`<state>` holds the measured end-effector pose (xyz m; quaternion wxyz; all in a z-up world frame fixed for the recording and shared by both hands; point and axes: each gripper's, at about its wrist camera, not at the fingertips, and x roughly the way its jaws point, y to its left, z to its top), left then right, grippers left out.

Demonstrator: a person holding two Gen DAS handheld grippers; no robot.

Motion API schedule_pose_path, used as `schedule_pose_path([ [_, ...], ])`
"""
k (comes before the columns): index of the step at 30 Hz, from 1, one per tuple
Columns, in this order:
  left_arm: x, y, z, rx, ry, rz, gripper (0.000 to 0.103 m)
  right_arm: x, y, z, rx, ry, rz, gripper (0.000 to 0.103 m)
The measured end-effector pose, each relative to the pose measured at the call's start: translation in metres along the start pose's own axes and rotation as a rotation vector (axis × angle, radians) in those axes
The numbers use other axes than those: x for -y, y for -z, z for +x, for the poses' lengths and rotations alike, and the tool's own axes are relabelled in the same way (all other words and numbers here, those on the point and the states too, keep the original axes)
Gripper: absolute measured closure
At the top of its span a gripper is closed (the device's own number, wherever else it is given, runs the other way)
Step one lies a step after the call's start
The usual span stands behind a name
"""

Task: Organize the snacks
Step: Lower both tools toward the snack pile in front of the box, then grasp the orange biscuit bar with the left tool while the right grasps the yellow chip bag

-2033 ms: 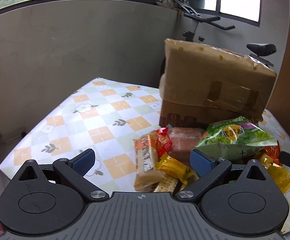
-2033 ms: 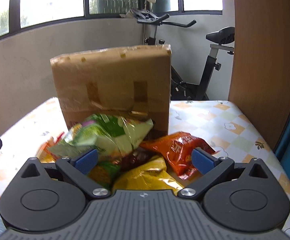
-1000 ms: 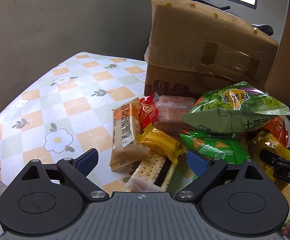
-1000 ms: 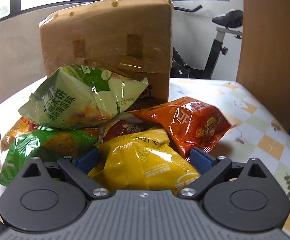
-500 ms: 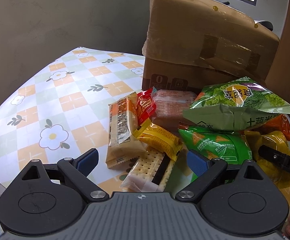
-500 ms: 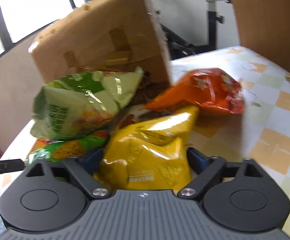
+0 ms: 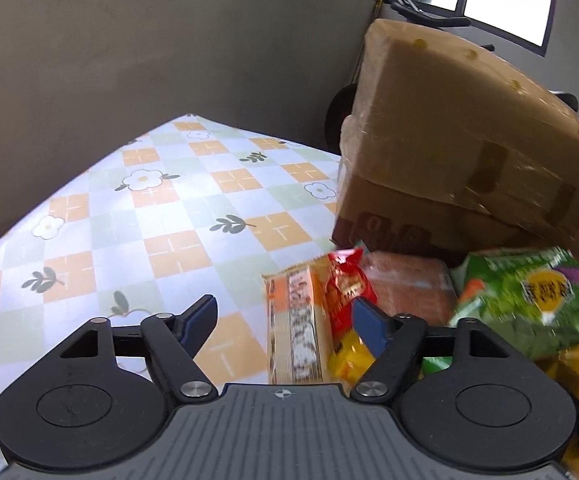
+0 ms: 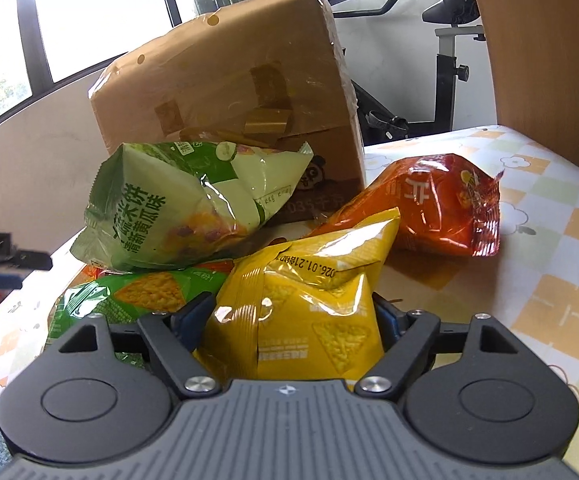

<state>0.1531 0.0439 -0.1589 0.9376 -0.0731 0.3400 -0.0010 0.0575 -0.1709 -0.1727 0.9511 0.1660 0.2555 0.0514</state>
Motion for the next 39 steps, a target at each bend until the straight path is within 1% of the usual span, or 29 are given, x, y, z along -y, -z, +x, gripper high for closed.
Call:
schedule_pose_path([
  [2, -0.003, -0.005, 0.014, -0.012, 0.034, -0.02, 0.028, 0.001, 0.0, 0.0, -0.001, -0.002, 0.002, 0.021],
  [4, -0.005, -0.007, 0.028, -0.029, 0.033, -0.039, 0.028, 0.001, 0.0, 0.0, -0.002, -0.003, 0.002, 0.021],
  [8, -0.007, -0.002, 0.052, -0.093, 0.045, -0.057, 0.028, 0.001, 0.0, 0.001, -0.003, -0.005, 0.004, 0.021],
  [9, -0.007, 0.001, 0.057, -0.105, 0.044, -0.055, 0.031, 0.001, 0.0, 0.001, -0.004, -0.006, 0.005, 0.021],
  [10, -0.008, 0.003, 0.06, -0.107, 0.043, -0.062, 0.042, 0.001, 0.0, 0.002, -0.006, -0.008, 0.007, 0.021],
  [13, -0.013, 0.009, 0.06, -0.098, 0.042, -0.096, 0.051, 0.002, 0.0, 0.003, -0.009, -0.013, 0.012, 0.021],
  [14, -0.014, 0.01, 0.058, -0.098, 0.04, -0.096, 0.053, 0.003, 0.0, 0.003, -0.01, -0.015, 0.015, 0.021],
  [16, -0.013, 0.011, 0.057, -0.105, 0.04, -0.08, 0.061, 0.004, 0.0, 0.004, -0.014, -0.019, 0.021, 0.021],
  [20, -0.014, 0.015, 0.05, -0.101, 0.053, -0.049, 0.062, 0.003, 0.0, 0.005, -0.017, -0.024, 0.027, 0.021],
  [23, -0.014, 0.019, 0.044, -0.095, 0.043, -0.027, 0.062, 0.004, 0.0, 0.005, -0.019, -0.027, 0.032, 0.021],
  [25, -0.012, 0.022, 0.04, -0.088, 0.026, 0.001, 0.062, 0.004, 0.0, 0.005, -0.019, -0.028, 0.033, 0.021],
  [29, -0.005, 0.029, 0.037, -0.072, -0.044, 0.091, 0.062, 0.004, 0.0, 0.005, -0.019, -0.028, 0.033, 0.021],
  [31, -0.005, 0.031, 0.035, -0.063, -0.058, 0.114, 0.062, 0.004, 0.0, 0.005, -0.019, -0.029, 0.034, 0.021],
  [33, -0.007, 0.032, 0.033, -0.053, -0.065, 0.114, 0.063, 0.004, 0.0, 0.005, -0.02, -0.029, 0.035, 0.021],
  [36, -0.014, 0.033, 0.029, -0.043, -0.075, 0.082, 0.064, 0.004, 0.0, 0.005, -0.022, -0.026, 0.031, 0.021],
  [39, -0.019, 0.032, 0.025, -0.038, -0.069, 0.061, 0.064, 0.004, 0.0, 0.006, -0.026, -0.022, 0.028, 0.022],
])
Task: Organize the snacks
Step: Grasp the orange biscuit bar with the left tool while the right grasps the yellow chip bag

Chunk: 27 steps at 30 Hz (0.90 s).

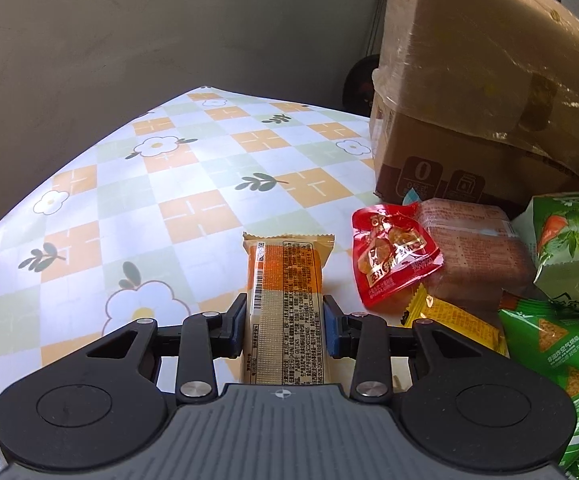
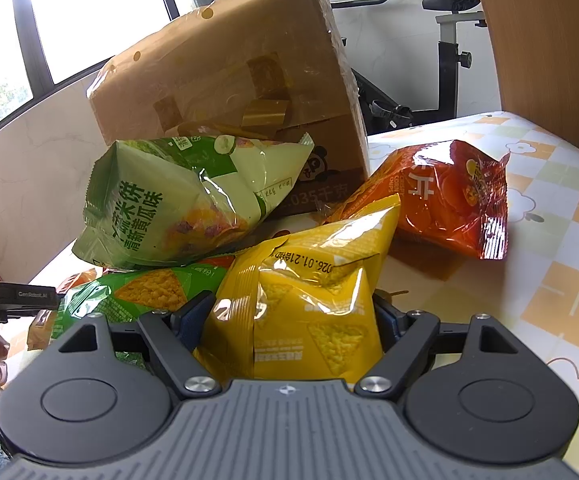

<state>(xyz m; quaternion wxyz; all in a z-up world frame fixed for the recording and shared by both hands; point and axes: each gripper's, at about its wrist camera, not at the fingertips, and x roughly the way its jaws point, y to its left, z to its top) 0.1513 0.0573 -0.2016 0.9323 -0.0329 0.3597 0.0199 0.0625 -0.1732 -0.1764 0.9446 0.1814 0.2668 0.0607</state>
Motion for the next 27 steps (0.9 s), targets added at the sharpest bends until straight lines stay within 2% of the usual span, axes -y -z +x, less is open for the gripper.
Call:
schedule_pose_path([
  [9, 0.003, -0.004, -0.02, 0.044, 0.028, -0.008, 0.064, -0.008, -0.007, -0.006, -0.012, 0.039, -0.038, 0.027],
  [16, -0.003, -0.006, -0.034, 0.063, 0.035, -0.041, 0.064, -0.021, -0.014, -0.019, 0.012, 0.077, -0.137, 0.027],
  [27, -0.002, -0.02, -0.059, 0.148, 0.045, -0.044, 0.064, -0.031, -0.029, -0.038, 0.092, 0.152, -0.238, 0.027],
])
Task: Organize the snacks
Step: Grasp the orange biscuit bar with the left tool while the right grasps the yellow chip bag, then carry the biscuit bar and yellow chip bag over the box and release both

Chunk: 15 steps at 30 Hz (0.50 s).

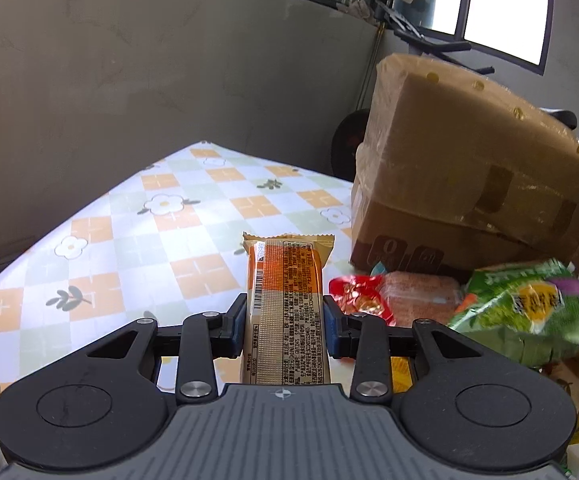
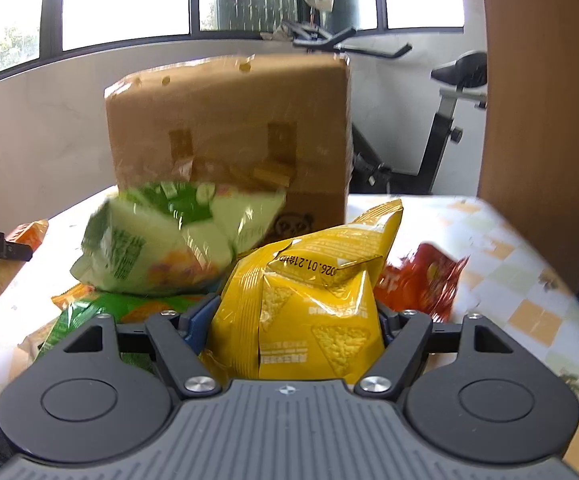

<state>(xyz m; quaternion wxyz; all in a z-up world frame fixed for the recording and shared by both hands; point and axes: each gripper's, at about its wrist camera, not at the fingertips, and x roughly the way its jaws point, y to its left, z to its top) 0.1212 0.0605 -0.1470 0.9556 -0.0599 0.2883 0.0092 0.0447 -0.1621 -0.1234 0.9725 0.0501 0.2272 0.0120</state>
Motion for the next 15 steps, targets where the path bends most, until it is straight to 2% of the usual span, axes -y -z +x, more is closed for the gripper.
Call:
schedule_pose_path([
  [5, 0.005, -0.005, -0.009, 0.029, 0.022, 0.002, 0.064, 0.0, -0.007, -0.006, 0.029, 0.028, -0.053, 0.027],
  [15, 0.013, -0.022, -0.024, 0.078, 0.057, 0.007, 0.064, 0.005, -0.03, -0.015, 0.083, 0.04, -0.045, 0.027],
])
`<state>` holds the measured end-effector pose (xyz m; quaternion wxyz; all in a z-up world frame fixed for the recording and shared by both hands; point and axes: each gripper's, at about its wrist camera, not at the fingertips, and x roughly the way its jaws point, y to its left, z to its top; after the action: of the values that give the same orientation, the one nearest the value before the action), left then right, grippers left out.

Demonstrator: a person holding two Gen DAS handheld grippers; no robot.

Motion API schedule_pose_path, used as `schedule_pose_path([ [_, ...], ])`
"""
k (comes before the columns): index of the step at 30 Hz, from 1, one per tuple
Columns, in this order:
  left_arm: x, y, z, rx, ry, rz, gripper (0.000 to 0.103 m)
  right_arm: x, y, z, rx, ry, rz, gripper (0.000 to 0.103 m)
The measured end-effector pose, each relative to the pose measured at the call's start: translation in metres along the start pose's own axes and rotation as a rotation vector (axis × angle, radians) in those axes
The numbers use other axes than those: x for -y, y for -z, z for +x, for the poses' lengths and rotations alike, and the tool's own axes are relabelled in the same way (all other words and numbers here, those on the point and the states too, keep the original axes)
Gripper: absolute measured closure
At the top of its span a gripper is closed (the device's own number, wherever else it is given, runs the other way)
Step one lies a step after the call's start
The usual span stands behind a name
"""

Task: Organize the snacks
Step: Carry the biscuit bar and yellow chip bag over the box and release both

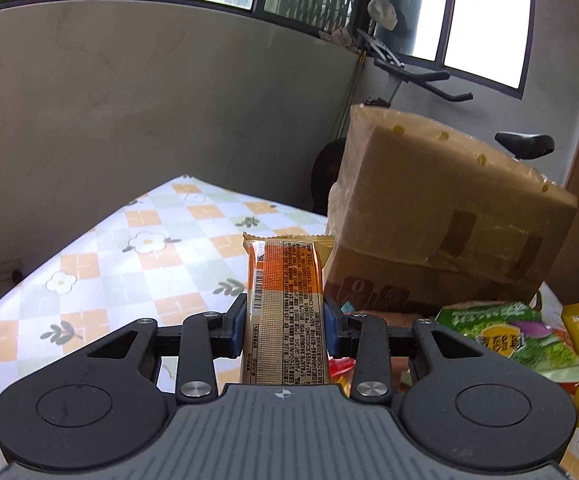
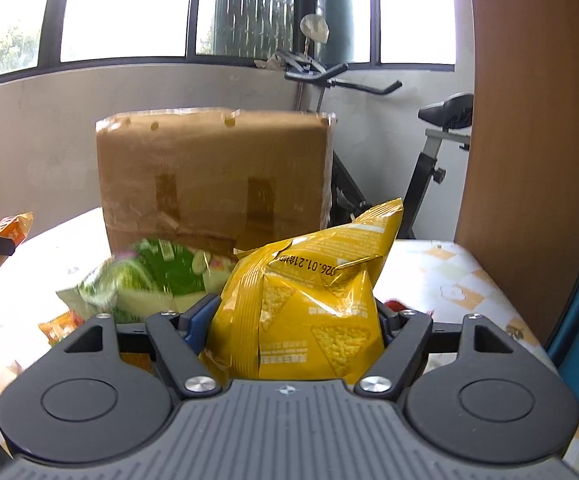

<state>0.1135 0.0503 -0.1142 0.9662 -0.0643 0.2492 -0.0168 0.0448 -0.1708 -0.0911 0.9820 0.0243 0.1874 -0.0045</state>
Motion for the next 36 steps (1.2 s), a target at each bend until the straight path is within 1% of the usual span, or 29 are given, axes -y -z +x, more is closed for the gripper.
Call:
schedule_pose_path([
  [13, 0.031, -0.053, -0.02, 0.112, 0.085, 0.034, 0.064, 0.008, -0.066, -0.004, 0.142, -0.034, -0.038, 0.027],
  [19, 0.044, -0.077, -0.02, 0.152, 0.132, 0.026, 0.064, 0.005, -0.094, 0.006, 0.185, -0.048, -0.062, 0.027],
  [23, 0.058, -0.094, -0.012, 0.173, 0.157, 0.033, 0.064, 0.005, -0.109, 0.018, 0.203, -0.051, -0.071, 0.027],
  [30, 0.086, -0.127, 0.007, 0.2, 0.195, 0.05, 0.064, 0.001, -0.143, 0.03, 0.262, -0.072, -0.096, 0.027],
  [36, 0.104, -0.144, 0.027, 0.188, 0.215, 0.075, 0.064, 0.004, -0.161, 0.051, 0.256, -0.08, -0.111, 0.027],
])
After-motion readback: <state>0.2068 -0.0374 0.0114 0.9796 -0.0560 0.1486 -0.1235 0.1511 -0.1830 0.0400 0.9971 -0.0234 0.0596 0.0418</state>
